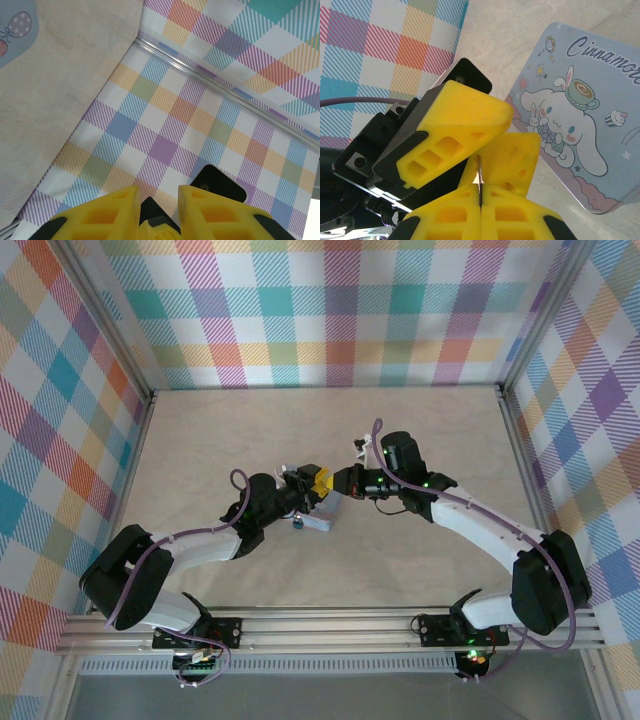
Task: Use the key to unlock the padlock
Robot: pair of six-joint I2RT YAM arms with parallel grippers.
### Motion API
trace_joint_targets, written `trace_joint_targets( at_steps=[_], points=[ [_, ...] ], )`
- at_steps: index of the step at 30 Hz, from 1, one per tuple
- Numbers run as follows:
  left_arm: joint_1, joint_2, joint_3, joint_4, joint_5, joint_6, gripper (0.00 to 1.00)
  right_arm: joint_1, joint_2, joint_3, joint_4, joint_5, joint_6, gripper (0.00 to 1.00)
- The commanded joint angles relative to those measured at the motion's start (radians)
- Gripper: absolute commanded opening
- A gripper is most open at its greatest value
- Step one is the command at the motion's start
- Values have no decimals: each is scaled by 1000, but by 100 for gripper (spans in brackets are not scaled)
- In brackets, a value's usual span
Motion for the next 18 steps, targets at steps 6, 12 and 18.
trace_joint_targets(
  at_steps=[6, 12, 18],
  points=[
    [-12, -18, -13, 44, -3, 3, 15, 6, -38, -9, -6, 19, -22, 0],
    [-12, -17, -12, 36, -2, 8, 5, 6, -42, -9, -6, 27, -22, 0],
    [-12, -27, -4, -3, -4, 71, 0, 5, -63, -12, -15, 47, -29, 4]
  ],
)
